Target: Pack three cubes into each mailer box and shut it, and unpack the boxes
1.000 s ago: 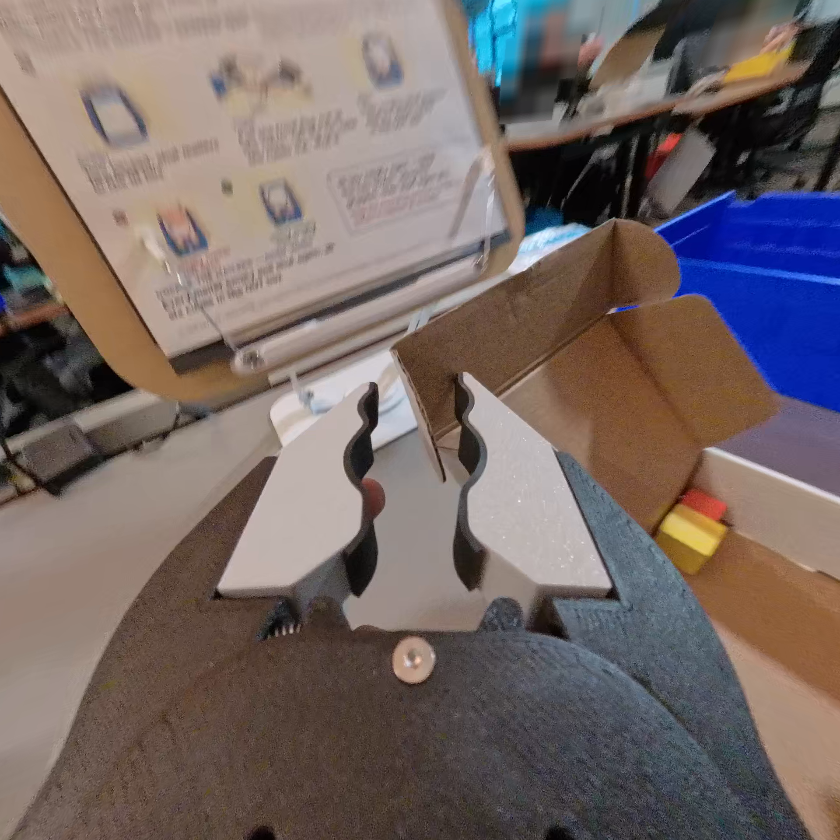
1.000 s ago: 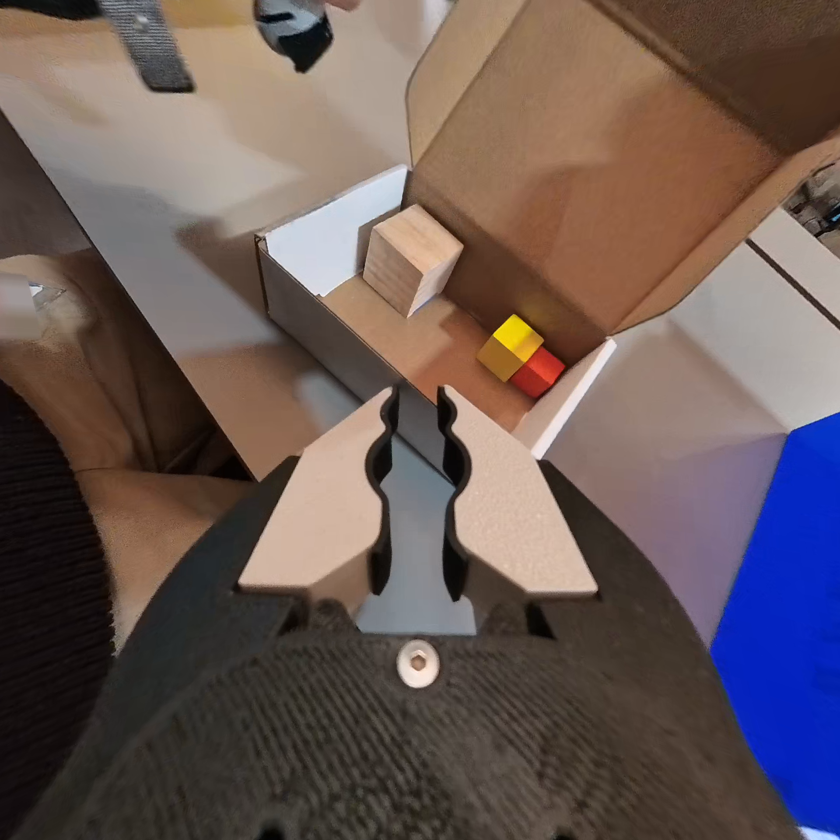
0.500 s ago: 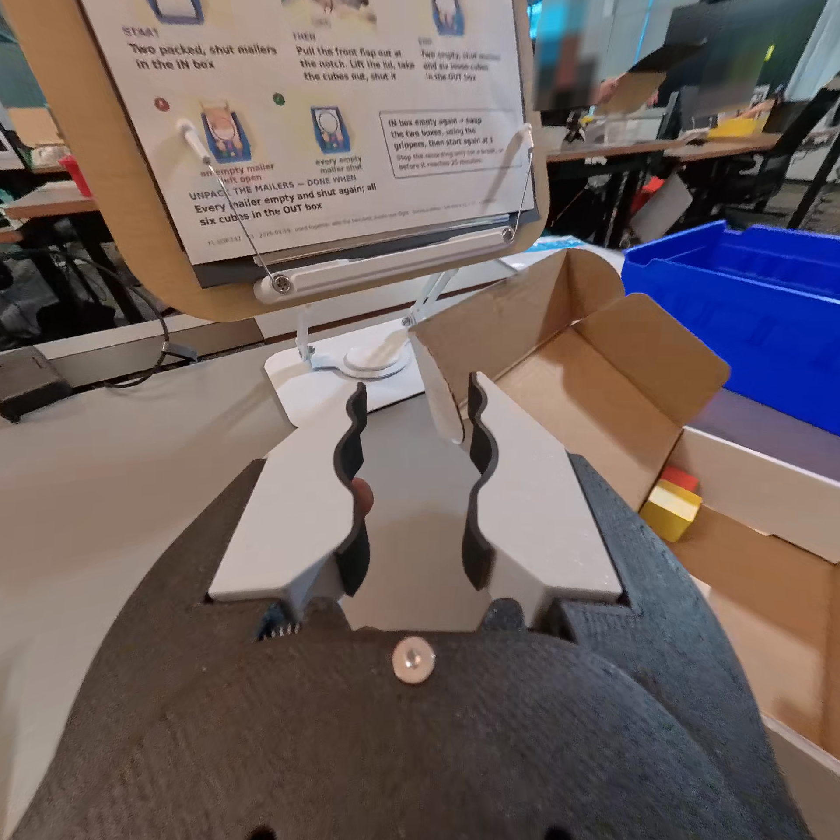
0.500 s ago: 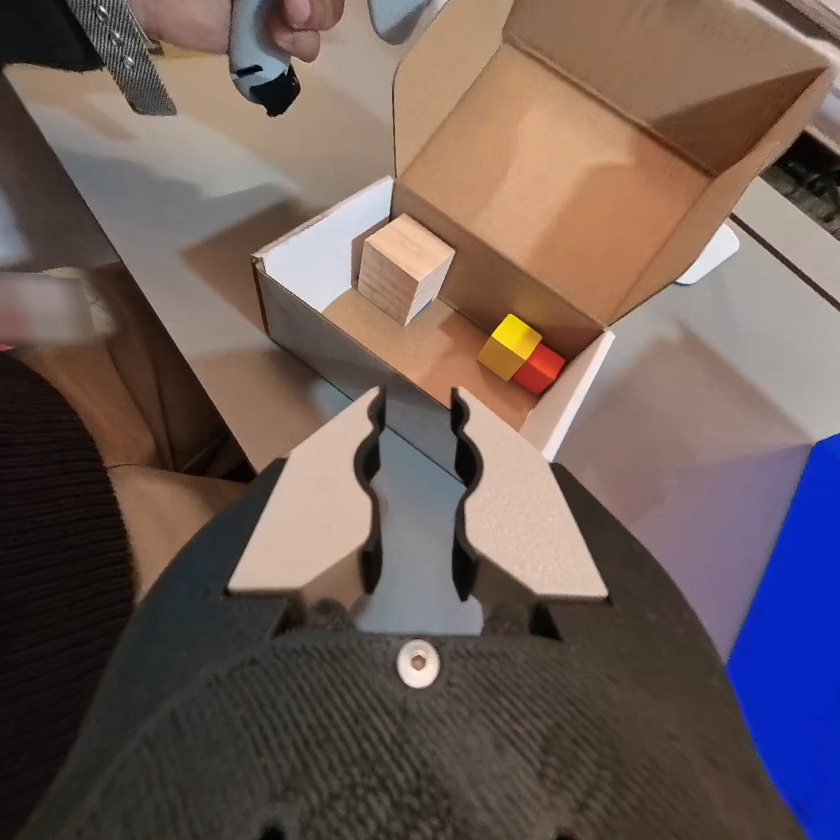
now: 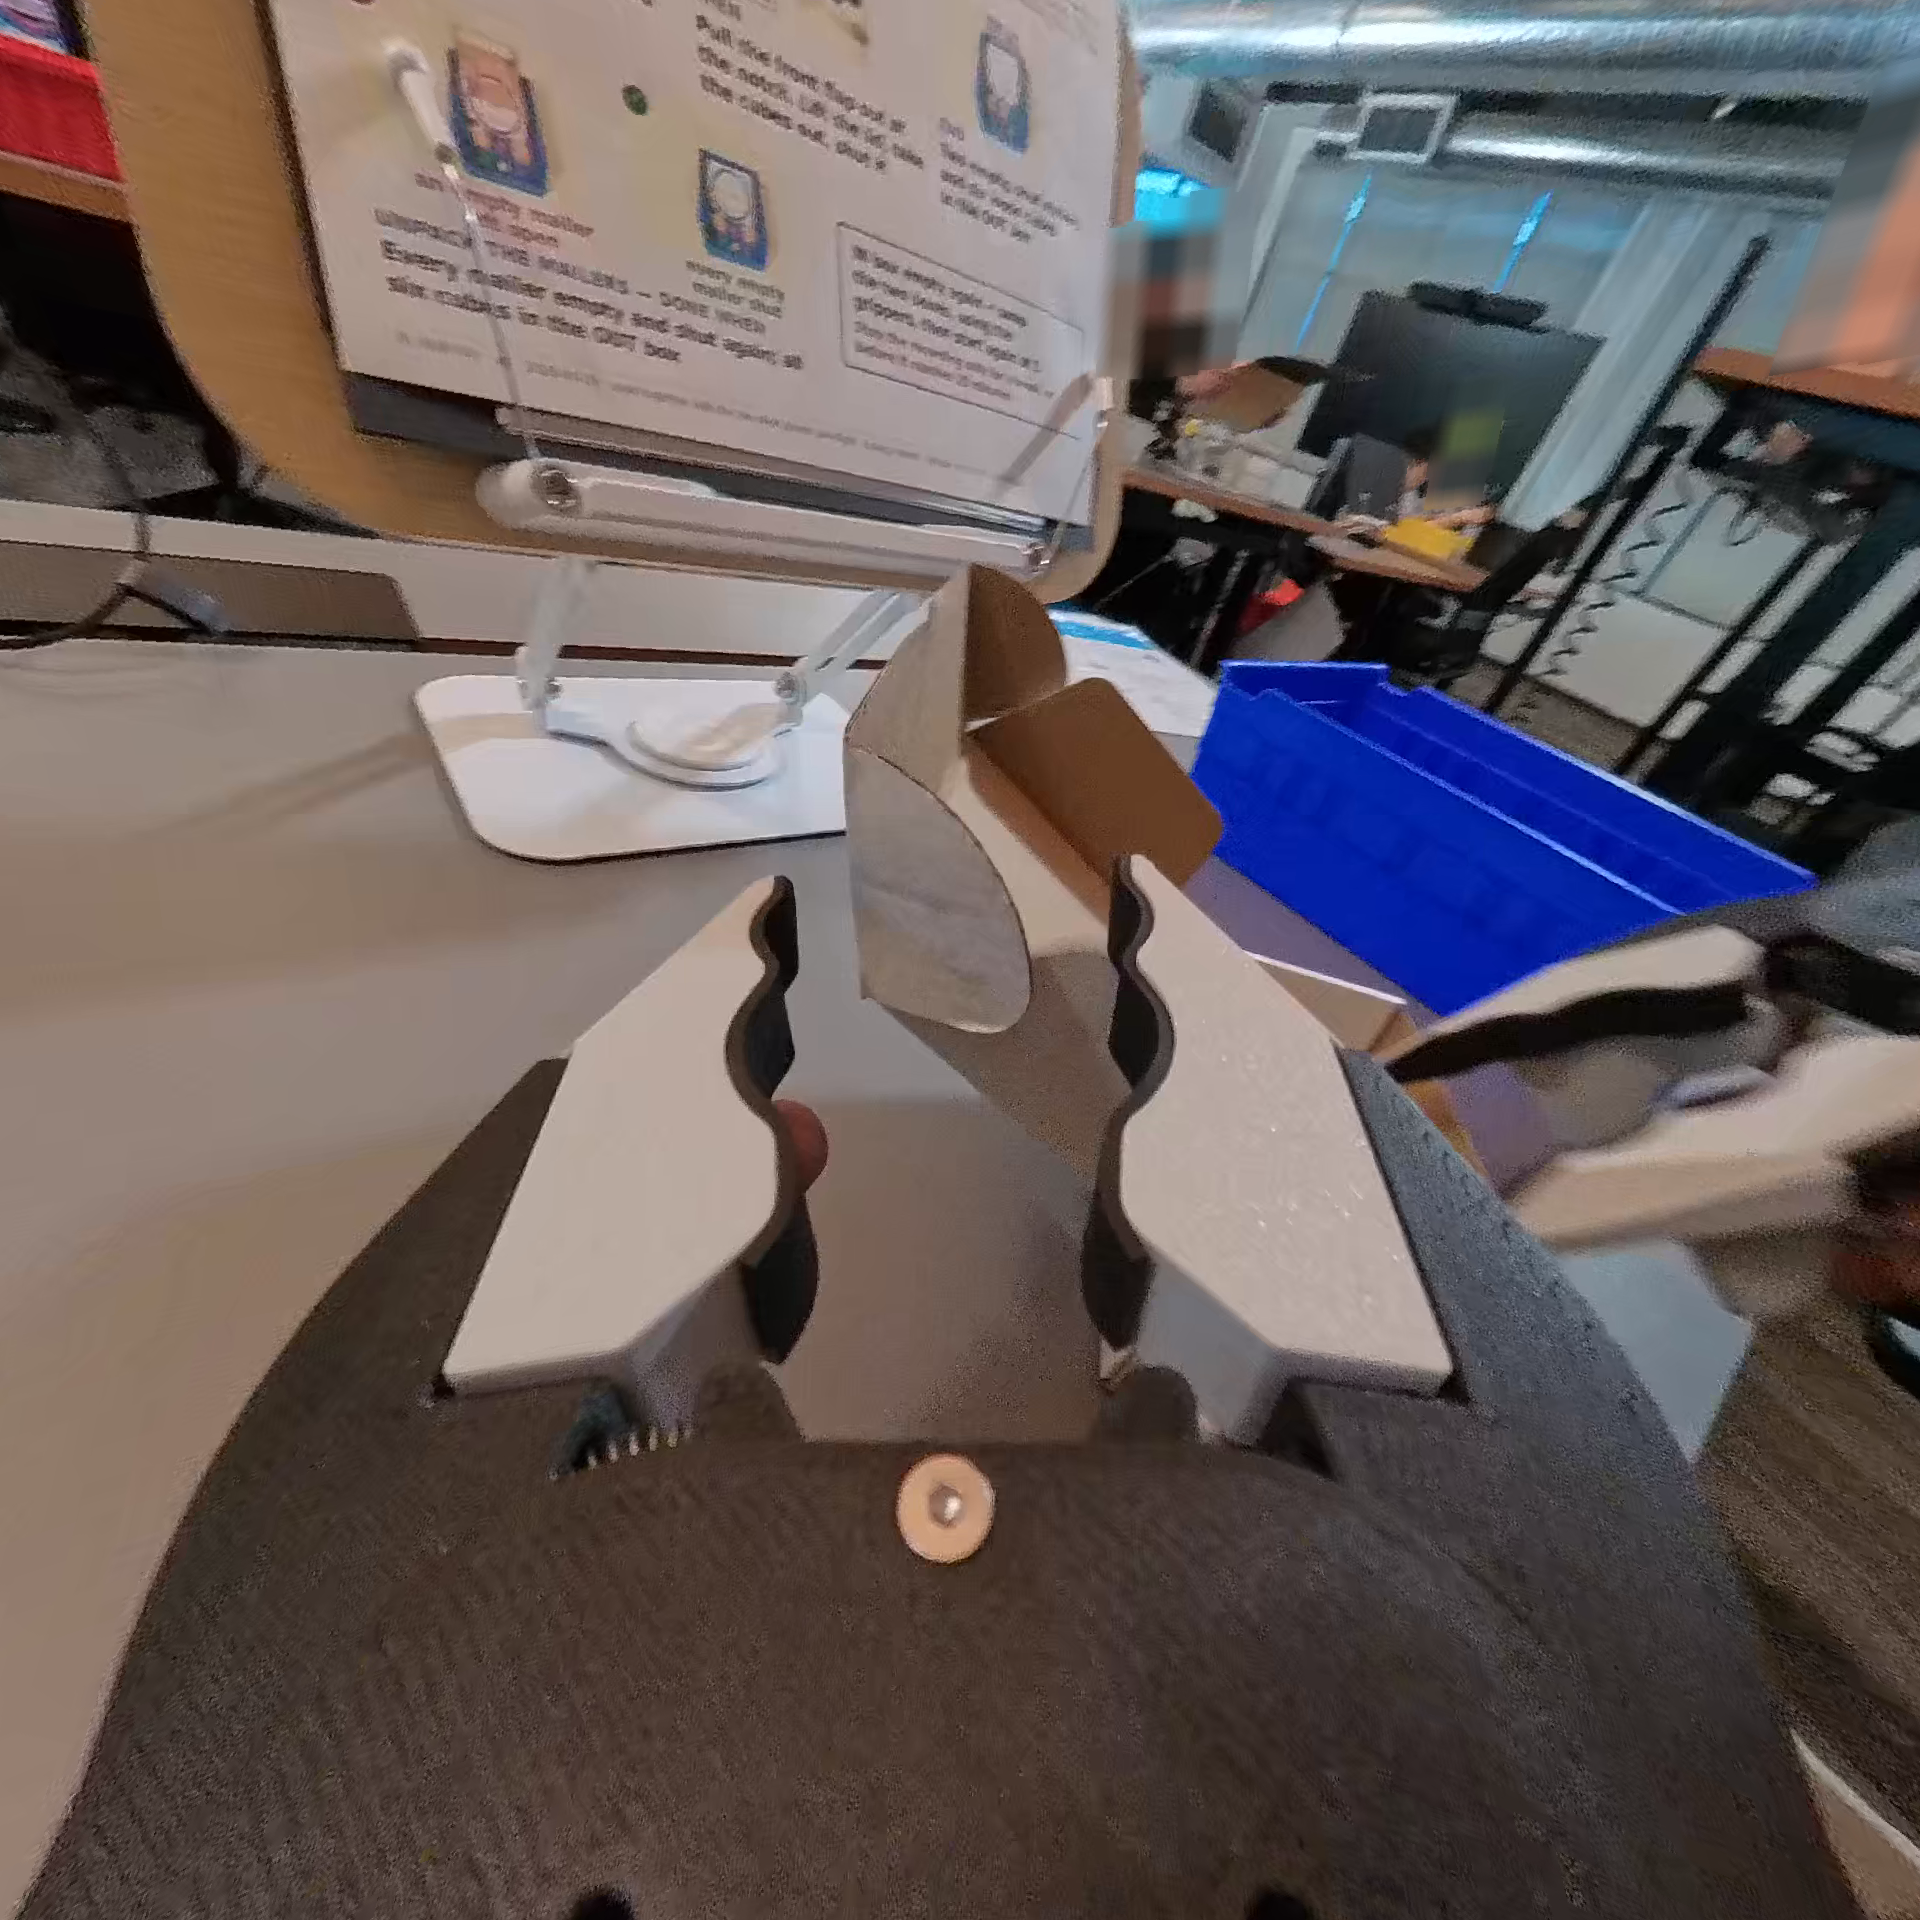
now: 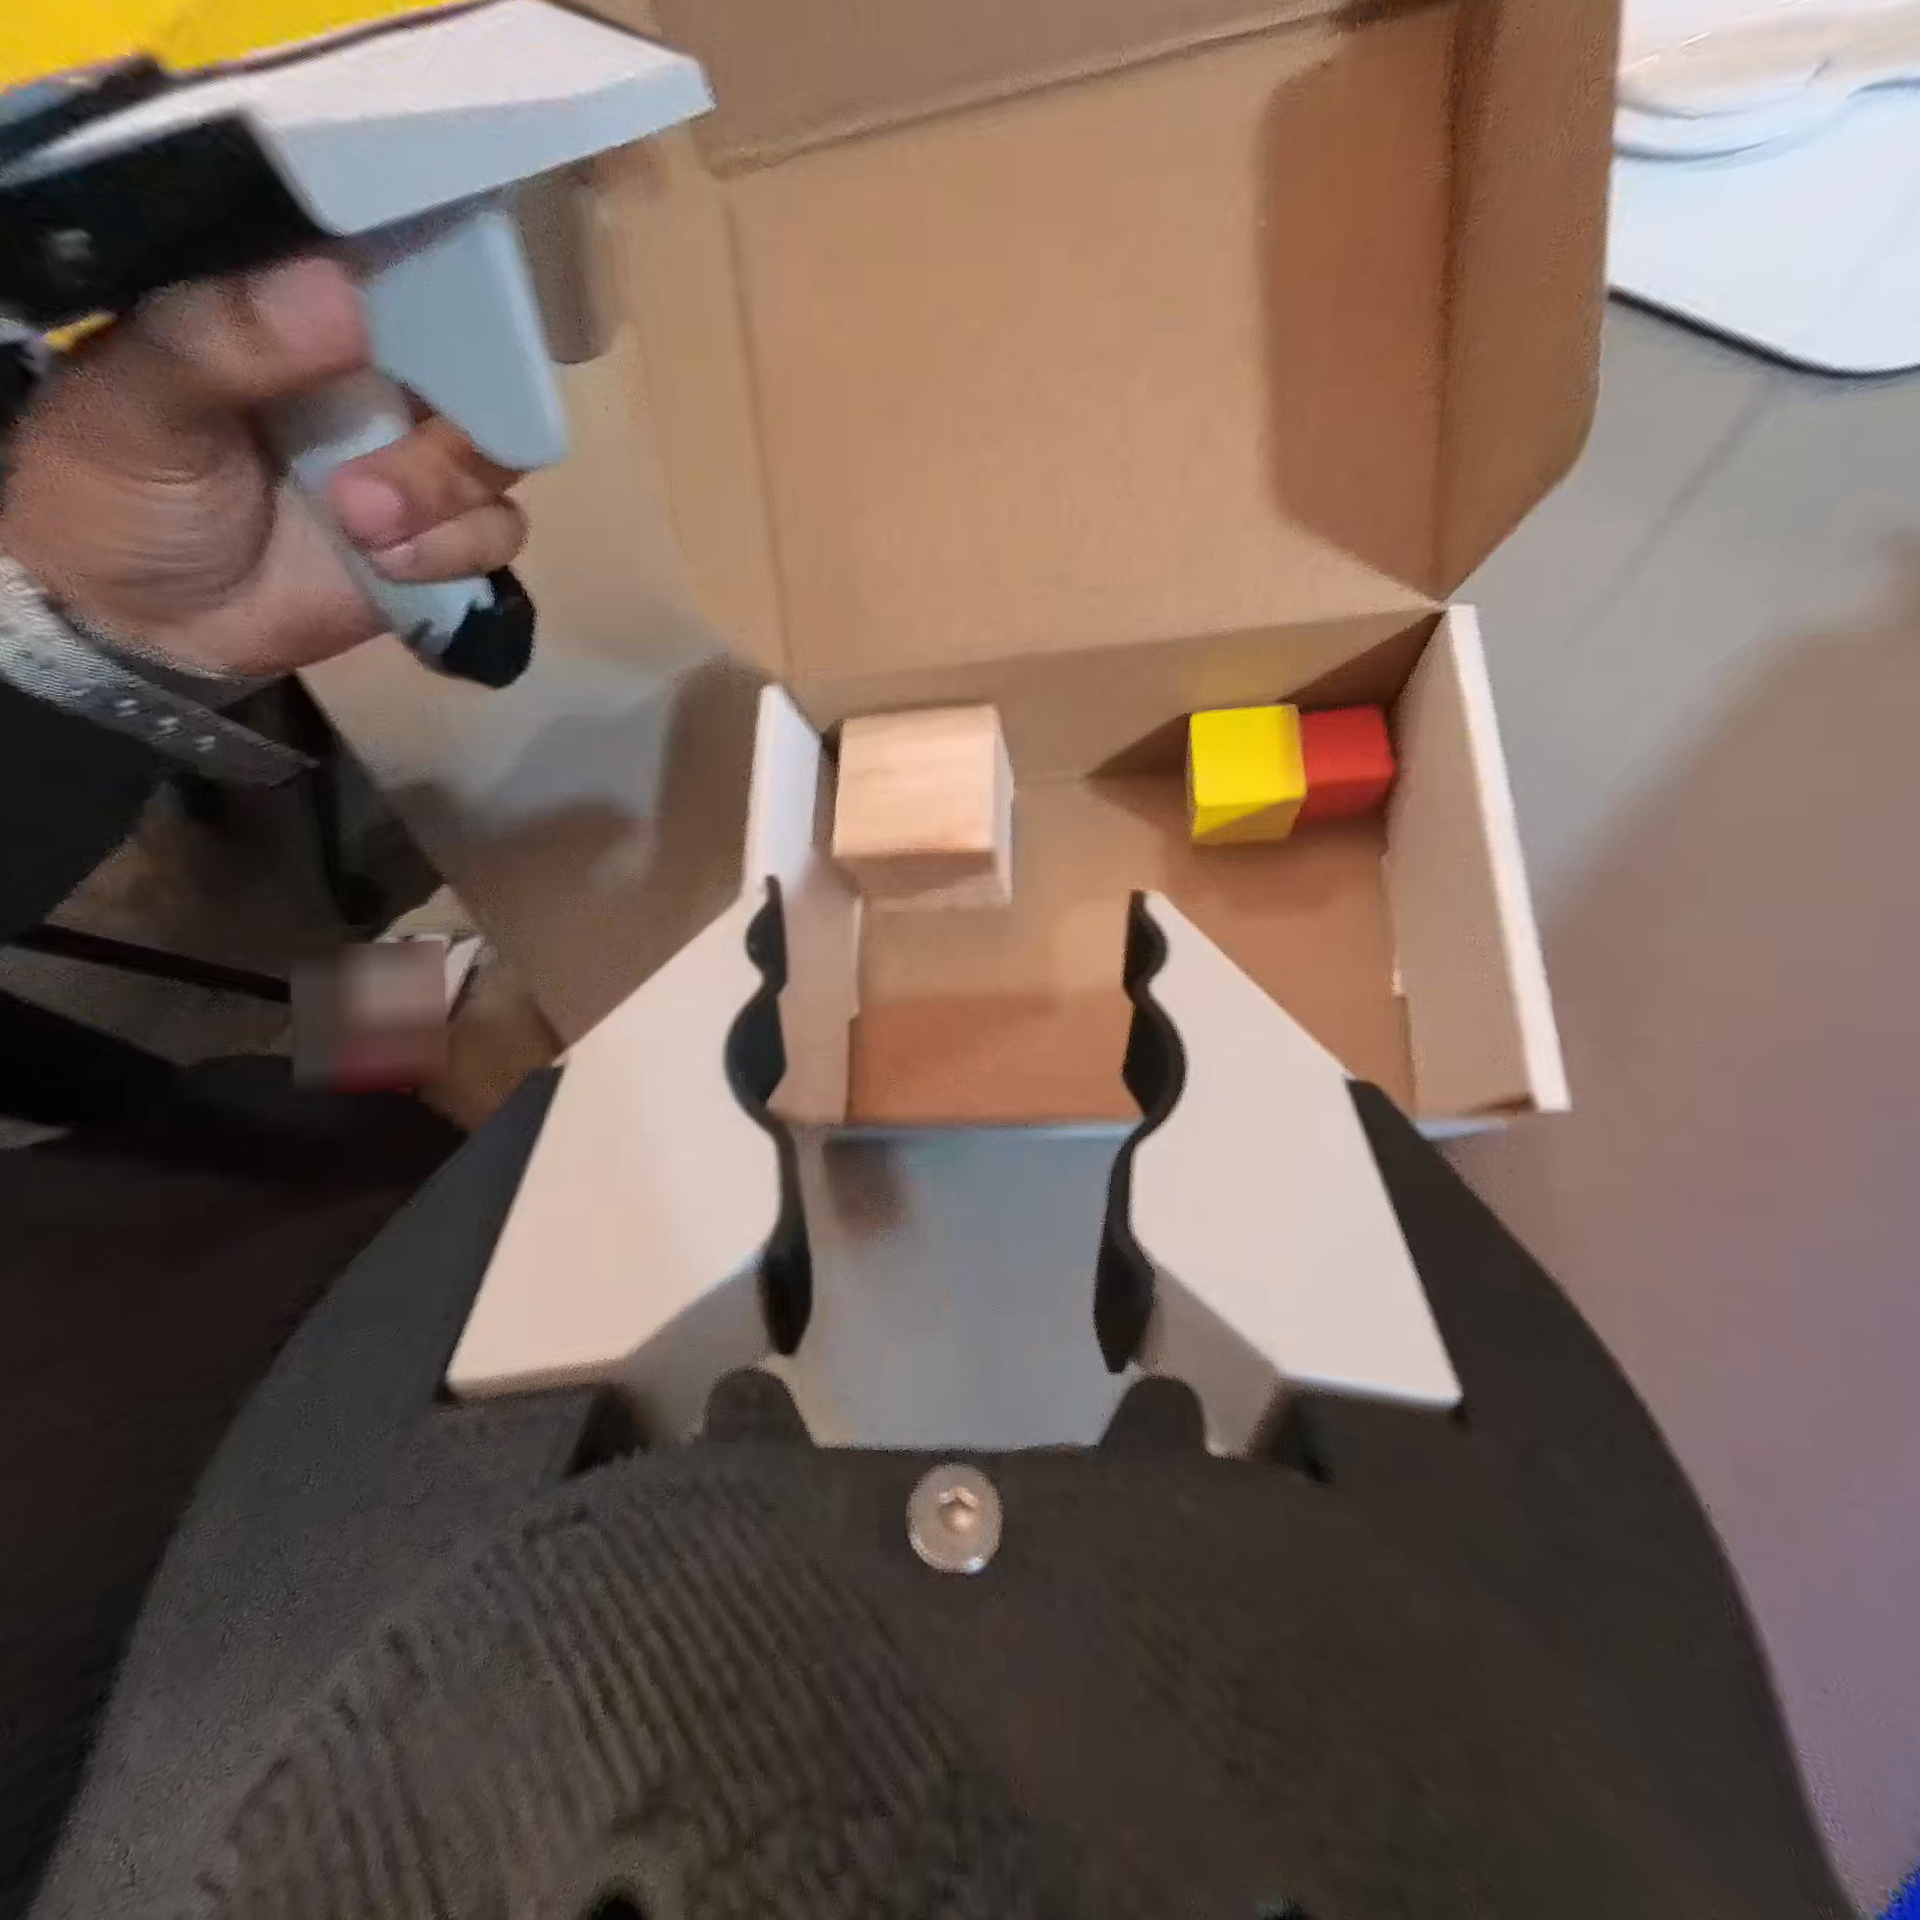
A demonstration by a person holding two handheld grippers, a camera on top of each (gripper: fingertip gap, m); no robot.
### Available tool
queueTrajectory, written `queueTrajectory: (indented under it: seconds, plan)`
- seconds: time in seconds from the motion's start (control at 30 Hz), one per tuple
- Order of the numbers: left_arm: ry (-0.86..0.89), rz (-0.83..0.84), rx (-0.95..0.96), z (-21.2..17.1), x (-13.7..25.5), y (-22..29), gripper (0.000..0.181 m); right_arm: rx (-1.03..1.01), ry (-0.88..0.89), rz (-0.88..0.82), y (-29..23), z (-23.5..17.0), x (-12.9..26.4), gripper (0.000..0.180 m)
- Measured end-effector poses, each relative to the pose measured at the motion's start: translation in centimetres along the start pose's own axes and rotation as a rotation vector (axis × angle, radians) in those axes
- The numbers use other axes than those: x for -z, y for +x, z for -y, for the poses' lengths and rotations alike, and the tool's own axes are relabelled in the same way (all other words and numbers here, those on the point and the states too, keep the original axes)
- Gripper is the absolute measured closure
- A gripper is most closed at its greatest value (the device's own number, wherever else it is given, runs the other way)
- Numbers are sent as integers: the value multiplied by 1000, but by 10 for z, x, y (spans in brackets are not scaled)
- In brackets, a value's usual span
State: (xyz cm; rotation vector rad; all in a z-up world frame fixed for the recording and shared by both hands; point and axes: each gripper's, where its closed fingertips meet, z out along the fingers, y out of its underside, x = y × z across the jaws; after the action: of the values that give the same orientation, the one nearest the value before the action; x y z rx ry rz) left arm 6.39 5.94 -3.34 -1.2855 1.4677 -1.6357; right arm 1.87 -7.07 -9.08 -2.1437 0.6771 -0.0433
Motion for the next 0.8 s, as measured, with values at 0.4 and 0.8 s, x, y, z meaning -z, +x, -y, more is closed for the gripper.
queueTrajectory:
  seconds: [0.4,0.8]
  plan:
    - [71,-87,-29,0,3,10,124,-64,-223,113,-14,8,-51,116]
    - [92,-95,-64,1,3,12,127,39,-206,0,-2,23,-41,120]
